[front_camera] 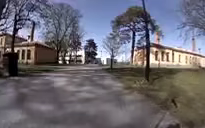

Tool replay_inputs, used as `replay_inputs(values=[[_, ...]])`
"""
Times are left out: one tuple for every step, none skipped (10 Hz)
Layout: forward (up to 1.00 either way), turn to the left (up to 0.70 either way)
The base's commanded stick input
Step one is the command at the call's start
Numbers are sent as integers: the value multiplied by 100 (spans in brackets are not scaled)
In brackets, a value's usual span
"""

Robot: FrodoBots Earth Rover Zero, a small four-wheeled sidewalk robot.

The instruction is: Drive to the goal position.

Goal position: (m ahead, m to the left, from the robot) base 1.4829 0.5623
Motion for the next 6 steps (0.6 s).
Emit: replay_inputs(values=[[85, 0], [85, 0], [85, 0], [85, 0], [85, 0], [85, 0]])
